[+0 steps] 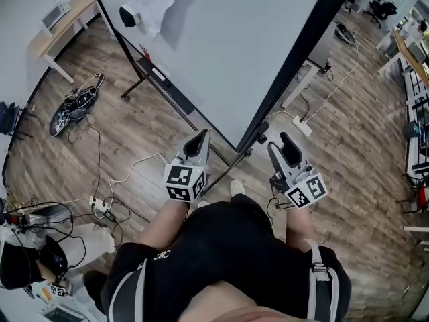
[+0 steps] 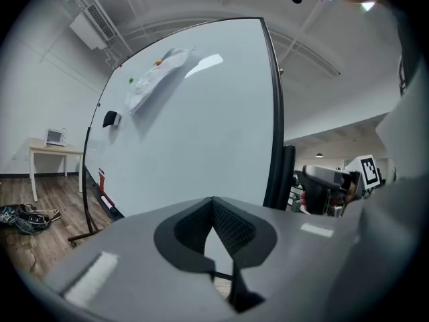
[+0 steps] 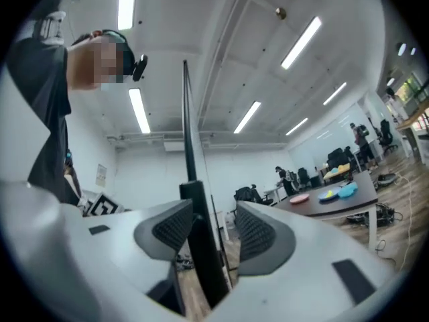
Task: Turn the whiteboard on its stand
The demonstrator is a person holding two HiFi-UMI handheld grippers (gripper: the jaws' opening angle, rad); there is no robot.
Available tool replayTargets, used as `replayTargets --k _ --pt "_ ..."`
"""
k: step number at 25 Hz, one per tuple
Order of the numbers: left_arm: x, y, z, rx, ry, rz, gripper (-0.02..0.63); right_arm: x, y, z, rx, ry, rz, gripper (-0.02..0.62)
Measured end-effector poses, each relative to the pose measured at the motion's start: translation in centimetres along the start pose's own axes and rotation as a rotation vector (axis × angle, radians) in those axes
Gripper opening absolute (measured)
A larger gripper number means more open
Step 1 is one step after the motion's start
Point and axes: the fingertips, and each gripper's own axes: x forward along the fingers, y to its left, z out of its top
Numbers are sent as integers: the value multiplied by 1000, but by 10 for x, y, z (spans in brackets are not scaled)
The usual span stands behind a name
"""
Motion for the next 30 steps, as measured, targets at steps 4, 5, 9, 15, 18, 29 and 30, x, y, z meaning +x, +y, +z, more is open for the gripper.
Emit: replayTargets --k 4,5,9,15,18,29,30 --pt "9 -3 8 21 -16 4 9 -22 -56 27 -51 -77 -359 9" --pt "12 -4 9 25 -16 3 9 -26 -70 24 -103 -45 -464 8" --pt "20 -6 12 38 -22 17 9 -28 -87 3 -230 83 -617 6" --pt "25 -5 18 45 -34 73 9 -27 -90 -11 -181 130 -590 6" --pt "28 -6 17 46 -34 81 9 -26 -94 -11 -183 125 -568 6" --pt "31 -8 10 40 -19 98 9 -23 -100 -22 -169 155 -567 6" --pt "31 -8 8 37 -15 99 9 -23 -101 -24 -169 158 -568 6"
